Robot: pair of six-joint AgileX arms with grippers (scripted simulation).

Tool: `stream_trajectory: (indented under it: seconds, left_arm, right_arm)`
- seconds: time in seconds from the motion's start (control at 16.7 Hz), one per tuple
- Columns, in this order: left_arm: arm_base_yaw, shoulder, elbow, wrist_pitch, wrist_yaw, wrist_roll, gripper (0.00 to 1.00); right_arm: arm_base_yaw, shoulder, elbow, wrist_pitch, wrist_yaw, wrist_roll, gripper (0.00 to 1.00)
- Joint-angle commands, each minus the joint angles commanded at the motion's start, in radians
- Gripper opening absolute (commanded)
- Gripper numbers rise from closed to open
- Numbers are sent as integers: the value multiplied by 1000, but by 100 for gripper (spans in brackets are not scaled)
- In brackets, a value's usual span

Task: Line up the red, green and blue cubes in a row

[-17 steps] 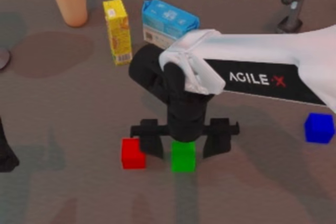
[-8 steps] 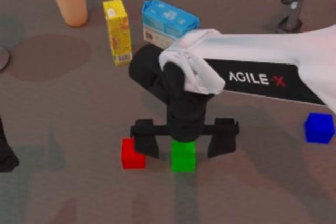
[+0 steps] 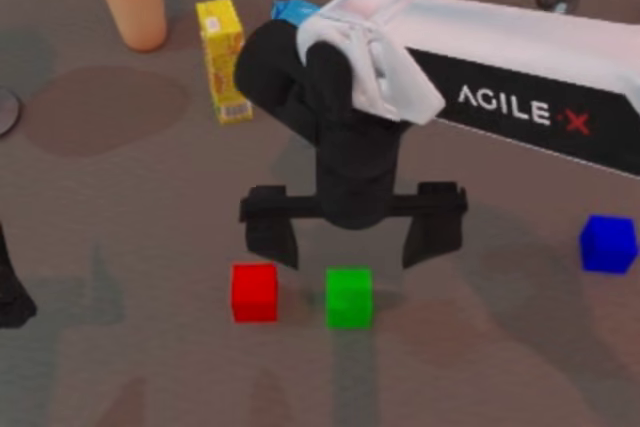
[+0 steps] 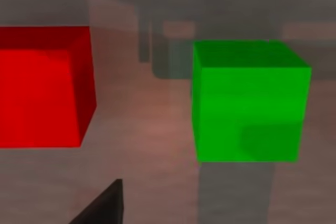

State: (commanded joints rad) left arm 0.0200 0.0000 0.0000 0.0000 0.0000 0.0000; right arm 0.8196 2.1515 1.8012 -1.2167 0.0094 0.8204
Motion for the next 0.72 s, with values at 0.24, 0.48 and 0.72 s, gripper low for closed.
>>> stream_trajectory:
  seconds: [0.24, 0.48, 0.72]
  left_arm:
    - [0, 0, 0, 0, 0, 0, 100]
    - [0, 0, 0, 0, 0, 0, 100]
    - [0, 0, 0, 0, 0, 0, 100]
  right_arm:
    - [-5, -1, 5, -6, 0, -1, 100]
    - [-74, -31, -45, 15, -2, -65, 100]
    - [-300, -114, -186, 69, -6, -238, 100]
